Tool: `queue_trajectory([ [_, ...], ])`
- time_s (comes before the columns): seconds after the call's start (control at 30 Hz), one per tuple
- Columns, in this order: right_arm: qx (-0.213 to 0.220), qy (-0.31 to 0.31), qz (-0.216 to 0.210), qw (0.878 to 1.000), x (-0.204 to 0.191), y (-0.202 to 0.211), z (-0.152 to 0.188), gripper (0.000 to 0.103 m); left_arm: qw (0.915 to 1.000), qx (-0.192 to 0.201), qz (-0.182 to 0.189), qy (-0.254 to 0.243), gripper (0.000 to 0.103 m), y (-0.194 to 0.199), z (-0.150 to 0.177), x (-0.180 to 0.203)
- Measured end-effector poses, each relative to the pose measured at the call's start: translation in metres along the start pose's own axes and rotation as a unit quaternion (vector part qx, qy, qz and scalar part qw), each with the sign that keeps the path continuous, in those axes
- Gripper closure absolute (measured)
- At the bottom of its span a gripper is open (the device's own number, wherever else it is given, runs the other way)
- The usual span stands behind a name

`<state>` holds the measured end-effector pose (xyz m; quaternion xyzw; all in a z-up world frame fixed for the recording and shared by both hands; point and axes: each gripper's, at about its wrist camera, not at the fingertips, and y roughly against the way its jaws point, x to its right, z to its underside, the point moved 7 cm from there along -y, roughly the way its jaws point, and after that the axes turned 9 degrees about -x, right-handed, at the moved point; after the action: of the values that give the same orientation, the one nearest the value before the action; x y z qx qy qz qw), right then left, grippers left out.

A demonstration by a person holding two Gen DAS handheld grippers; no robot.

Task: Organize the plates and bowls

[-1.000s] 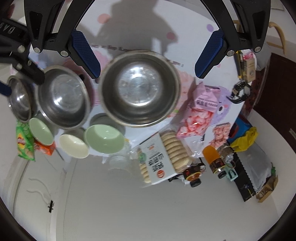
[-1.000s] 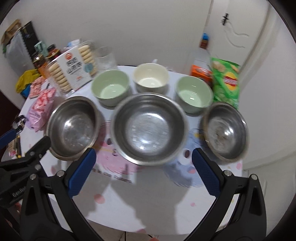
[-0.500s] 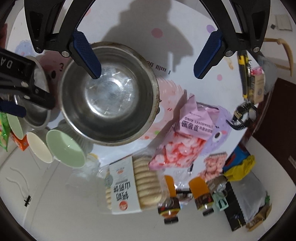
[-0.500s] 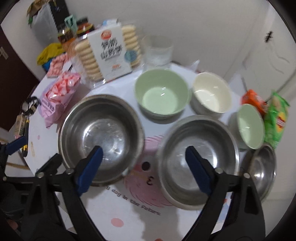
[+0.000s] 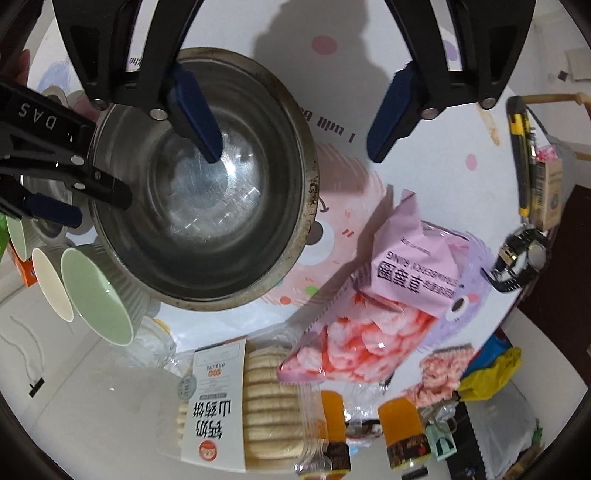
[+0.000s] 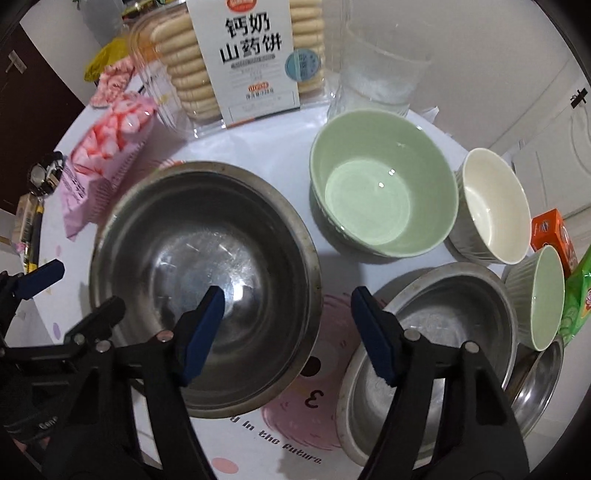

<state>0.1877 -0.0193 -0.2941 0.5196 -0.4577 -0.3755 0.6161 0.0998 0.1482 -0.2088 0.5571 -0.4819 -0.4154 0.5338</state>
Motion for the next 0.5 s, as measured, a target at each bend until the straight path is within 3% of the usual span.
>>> queue_trajectory([
  [0.17, -0.022, 0.005, -0.009, 1.000, -0.003, -0.015, 0.000, 0.047, 0.9995, -0.029, 0.009, 0.009, 0.052, -0.015, -0.001, -0.001],
  [0.3, -0.030, 0.003, -0.005, 1.000, -0.001, -0.024, 0.000, 0.052, 0.9988, -0.044, 0.016, 0.011, 0.072, -0.023, 0.000, -0.001],
  [0.5, -0.040, -0.012, -0.001, 0.999, 0.012, -0.028, 0.002, 0.078, 0.9982, -0.056, 0.015, 0.011, 0.080, -0.034, -0.001, 0.000],
])
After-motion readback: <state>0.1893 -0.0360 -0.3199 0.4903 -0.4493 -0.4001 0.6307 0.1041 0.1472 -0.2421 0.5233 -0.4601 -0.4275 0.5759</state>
